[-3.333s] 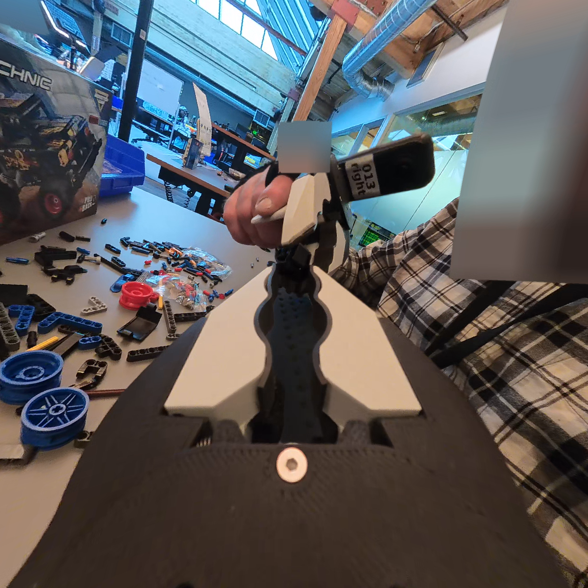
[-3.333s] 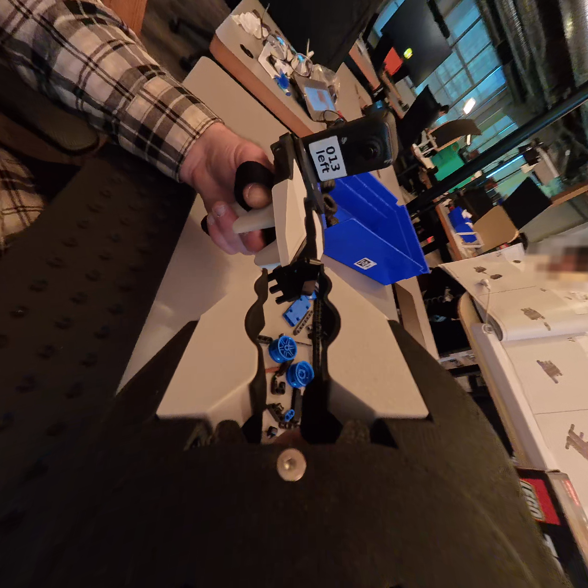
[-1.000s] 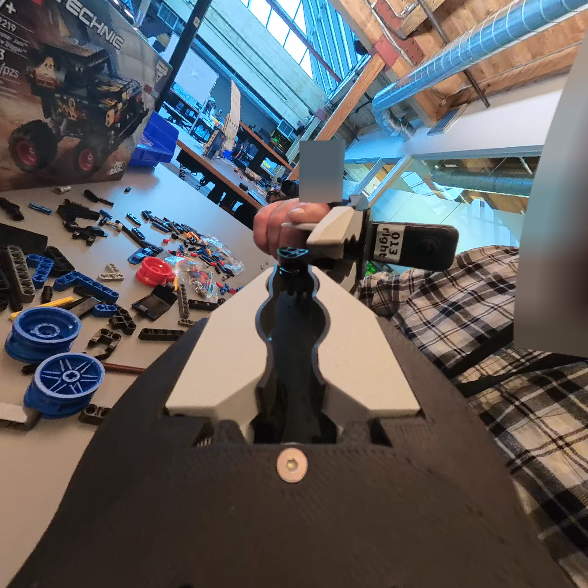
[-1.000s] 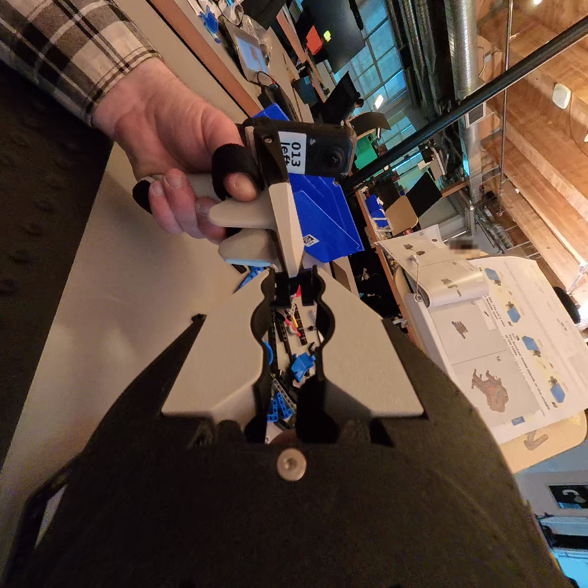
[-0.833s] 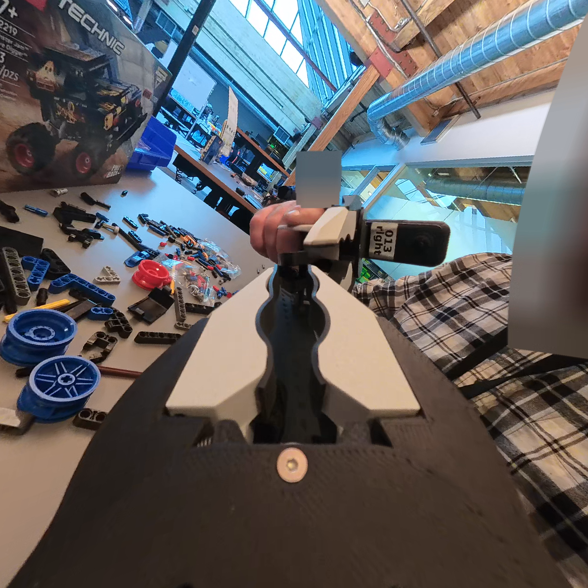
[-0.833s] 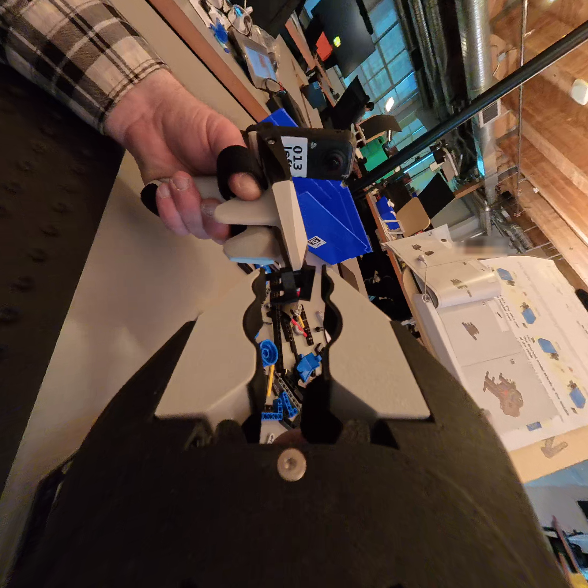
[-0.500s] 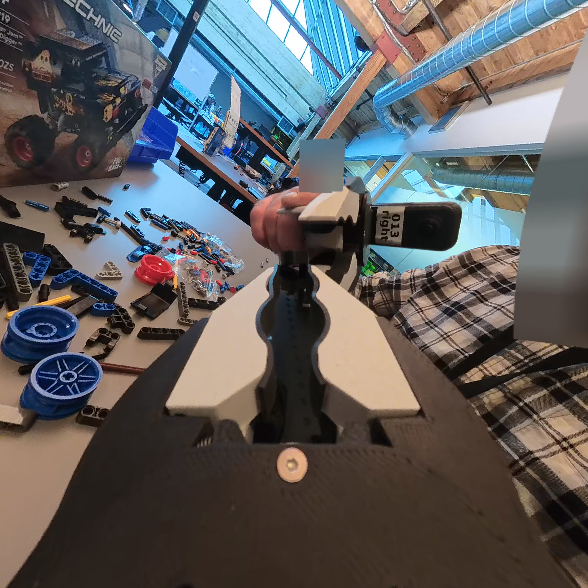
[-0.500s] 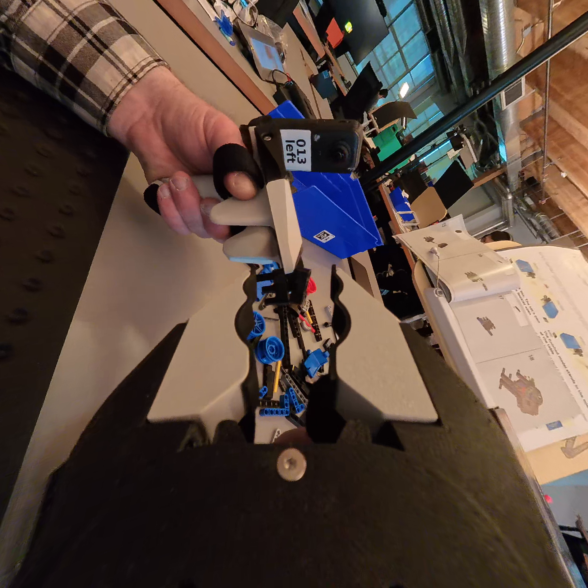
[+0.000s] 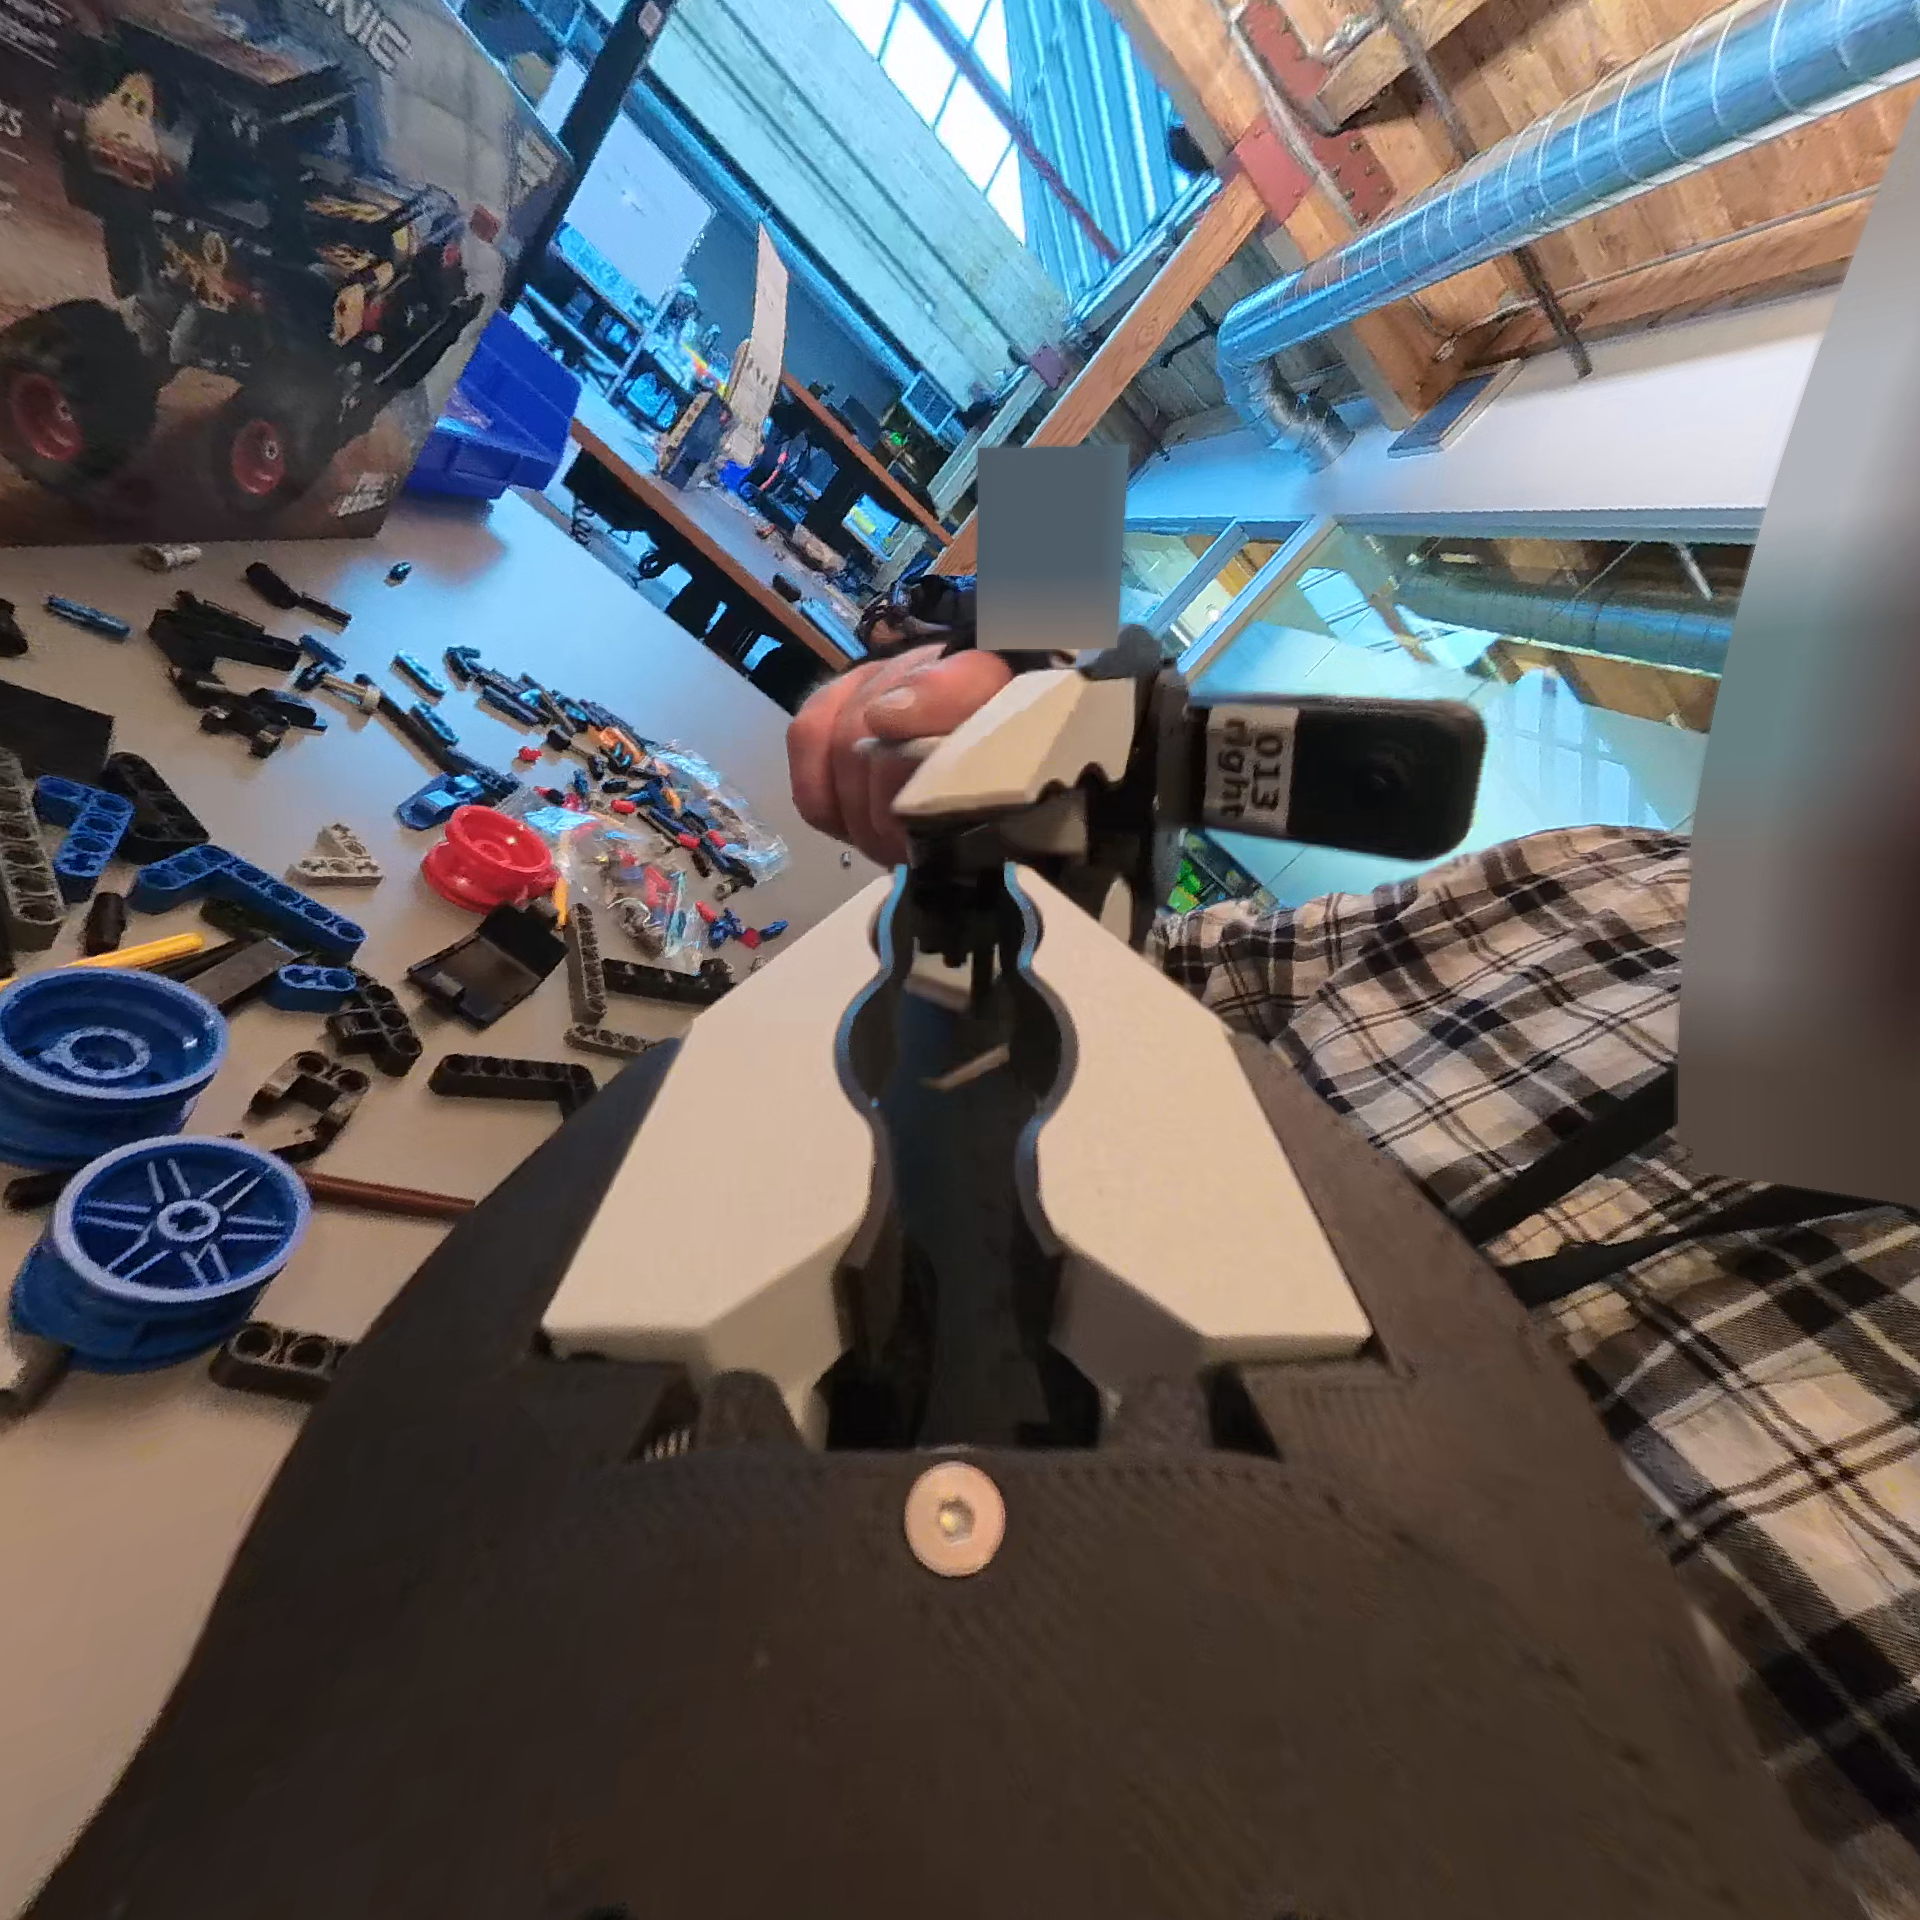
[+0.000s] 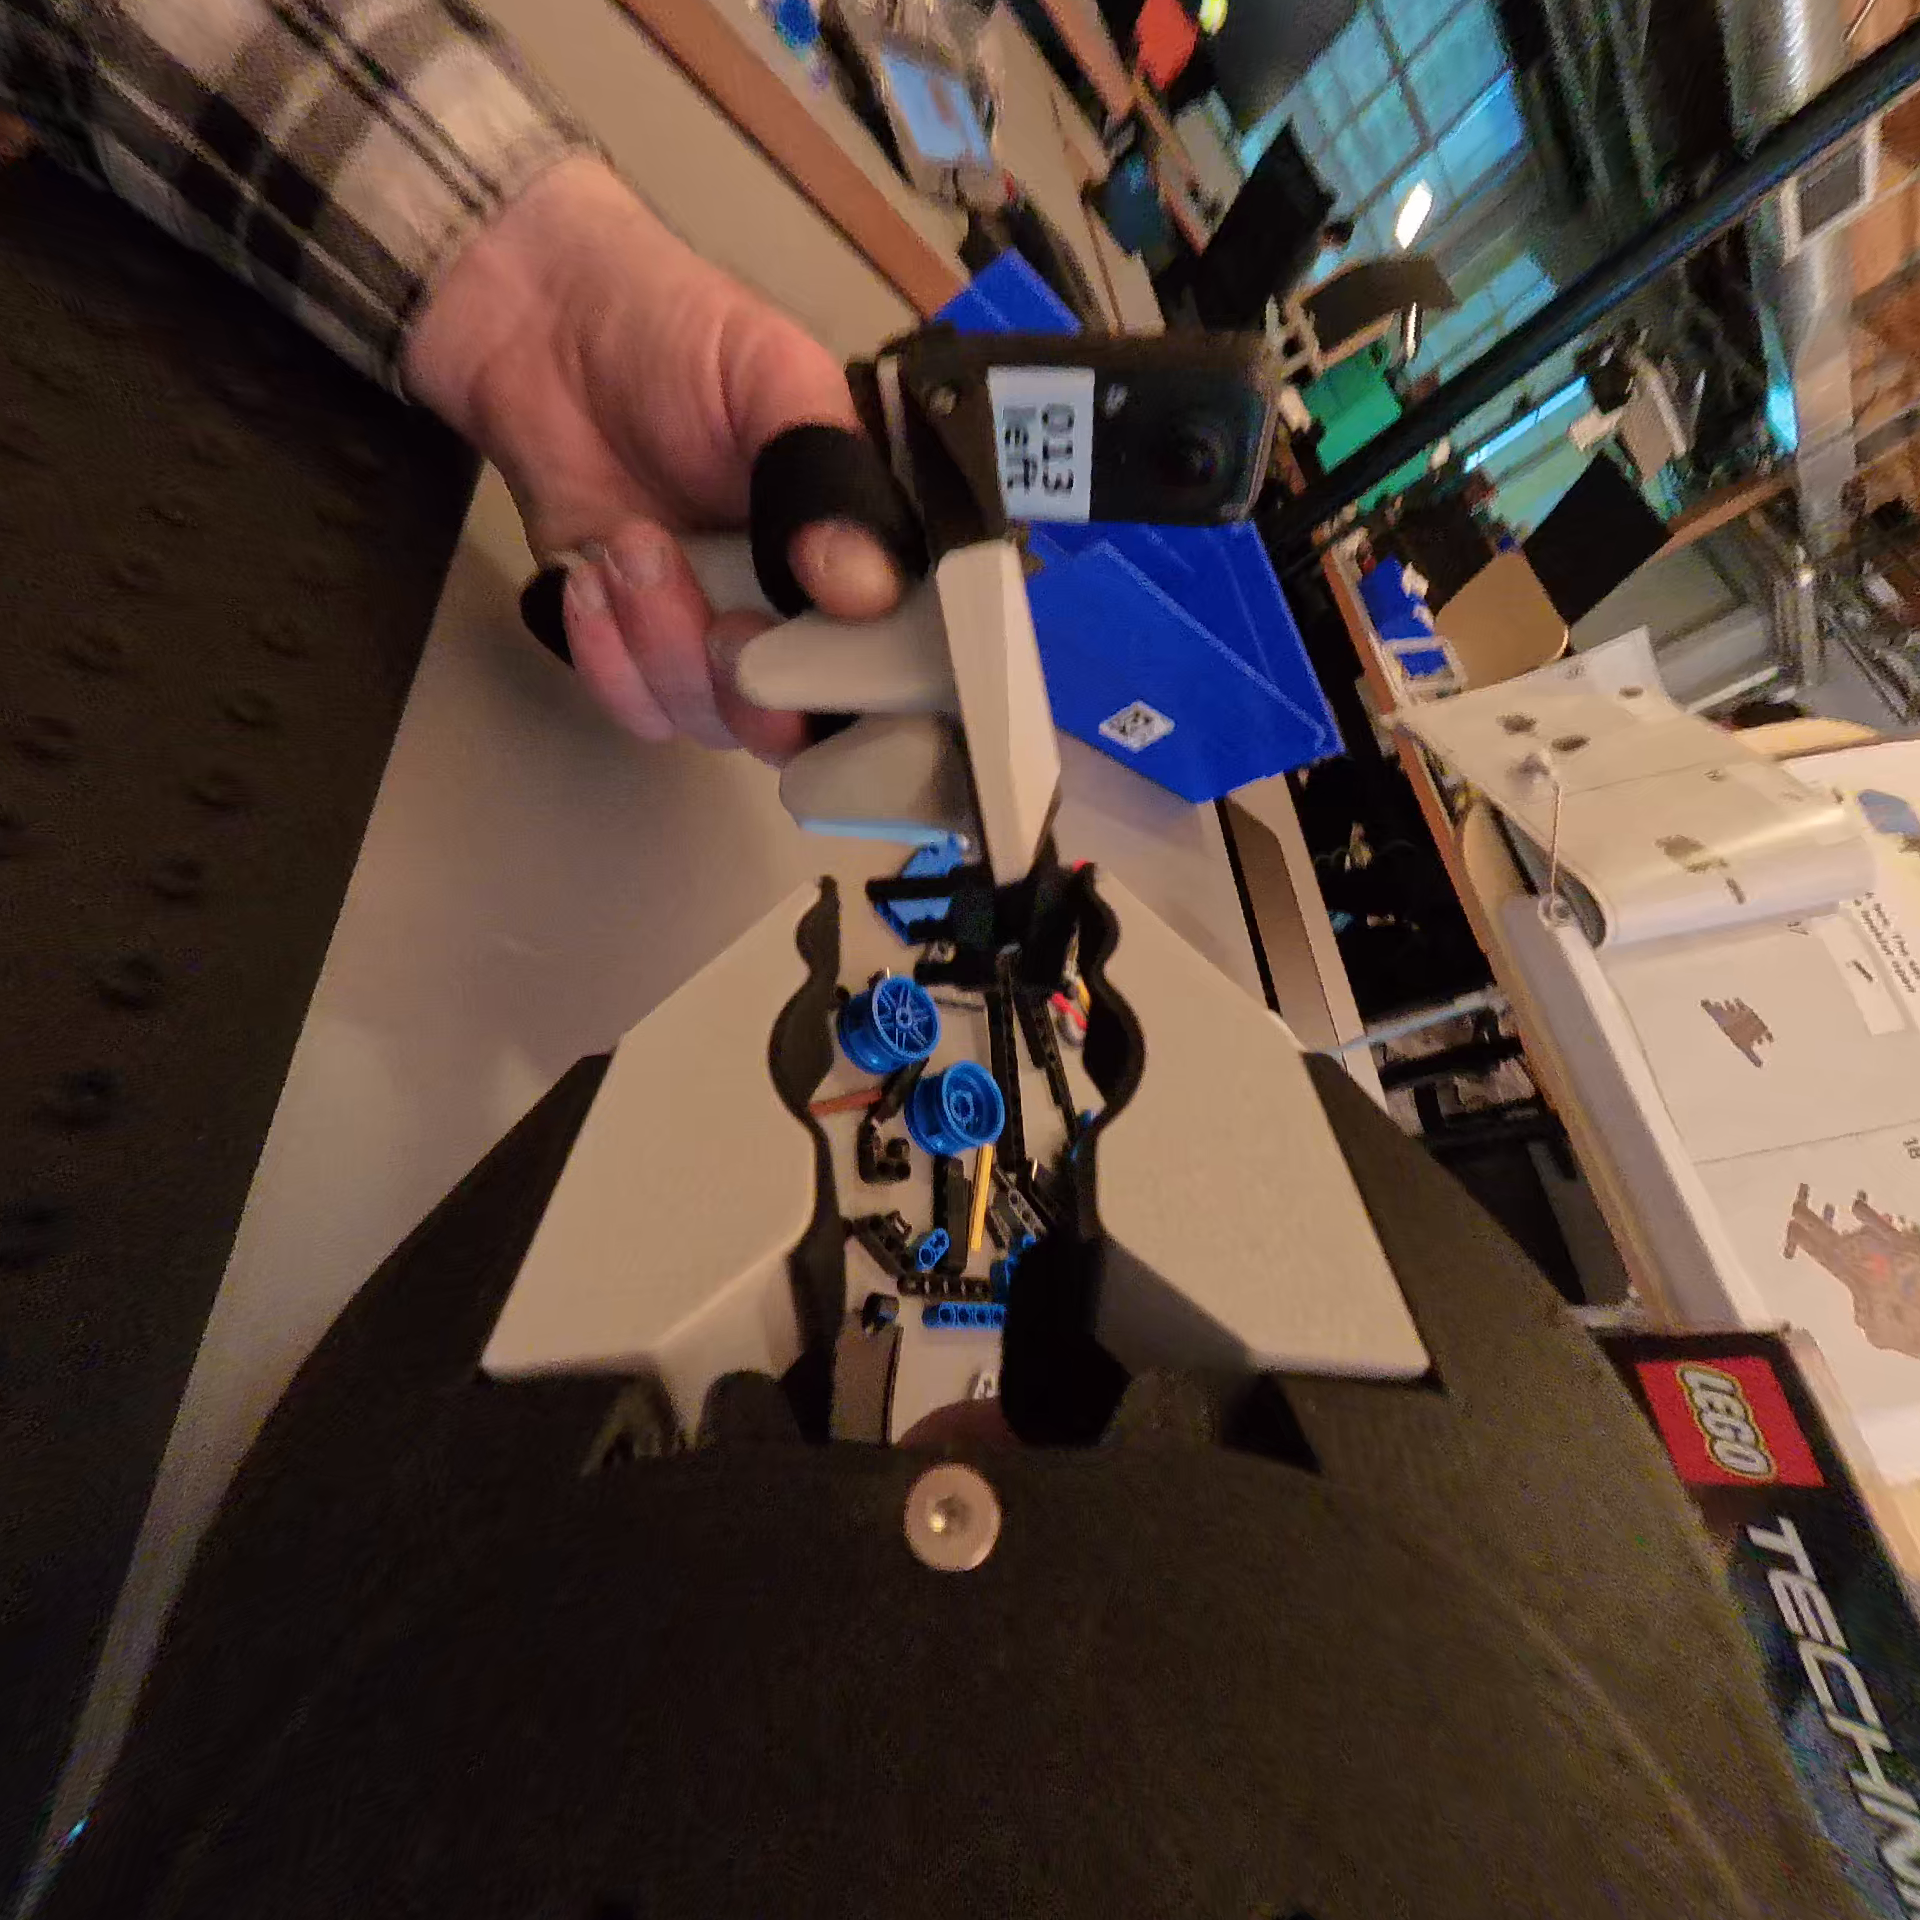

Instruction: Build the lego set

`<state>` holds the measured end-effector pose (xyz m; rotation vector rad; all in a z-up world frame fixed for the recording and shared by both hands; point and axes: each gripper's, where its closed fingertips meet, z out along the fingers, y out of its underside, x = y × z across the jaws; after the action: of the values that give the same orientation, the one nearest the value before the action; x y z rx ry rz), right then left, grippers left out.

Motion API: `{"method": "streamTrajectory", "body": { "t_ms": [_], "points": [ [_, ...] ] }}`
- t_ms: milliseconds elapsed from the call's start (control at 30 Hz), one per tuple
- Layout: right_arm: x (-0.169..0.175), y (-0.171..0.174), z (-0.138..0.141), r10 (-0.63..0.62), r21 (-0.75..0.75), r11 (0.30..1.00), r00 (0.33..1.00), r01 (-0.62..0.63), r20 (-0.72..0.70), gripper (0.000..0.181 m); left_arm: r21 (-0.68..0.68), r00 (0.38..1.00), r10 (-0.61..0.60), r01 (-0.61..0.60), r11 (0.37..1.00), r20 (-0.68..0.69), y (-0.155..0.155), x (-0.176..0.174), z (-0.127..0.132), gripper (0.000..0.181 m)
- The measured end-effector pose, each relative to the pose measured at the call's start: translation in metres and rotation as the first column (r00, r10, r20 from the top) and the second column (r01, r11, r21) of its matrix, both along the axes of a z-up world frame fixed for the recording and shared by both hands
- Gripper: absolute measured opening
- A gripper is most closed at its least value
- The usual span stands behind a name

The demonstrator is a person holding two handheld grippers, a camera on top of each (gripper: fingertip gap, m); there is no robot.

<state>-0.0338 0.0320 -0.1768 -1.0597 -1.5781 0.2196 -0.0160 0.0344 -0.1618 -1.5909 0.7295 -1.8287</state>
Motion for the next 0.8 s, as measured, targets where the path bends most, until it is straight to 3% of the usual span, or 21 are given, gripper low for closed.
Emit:
{"method": "streamTrajectory", "body": {
  "t_ms": [67, 133, 800],
  "points": [
    [0.000, 0.002, -0.002, -0.022, 0.008, 1.000, 1.000, 0.022, -0.001, 0.051, 0.012, 1.000, 0.001, 0.000, 1.000, -0.013, -0.001, 0.002, -0.002, 0.013],
    [0.001, 0.003, 0.001, -0.034, 0.006, 0.999, 0.999, 0.034, -0.029, 0.038, 0.005, 1.000, 0.008, -0.008, 1.000, -0.009, 0.000, 0.002, -0.001, 0.013],
    [0.003, 0.009, -0.013, -0.097, 0.139, 0.987, 0.989, 0.081, 0.109, 0.037, -0.022, 0.997, 0.012, -0.013, 1.000, -0.075, 0.004, 0.006, -0.017, 0.012]
  ]
}}
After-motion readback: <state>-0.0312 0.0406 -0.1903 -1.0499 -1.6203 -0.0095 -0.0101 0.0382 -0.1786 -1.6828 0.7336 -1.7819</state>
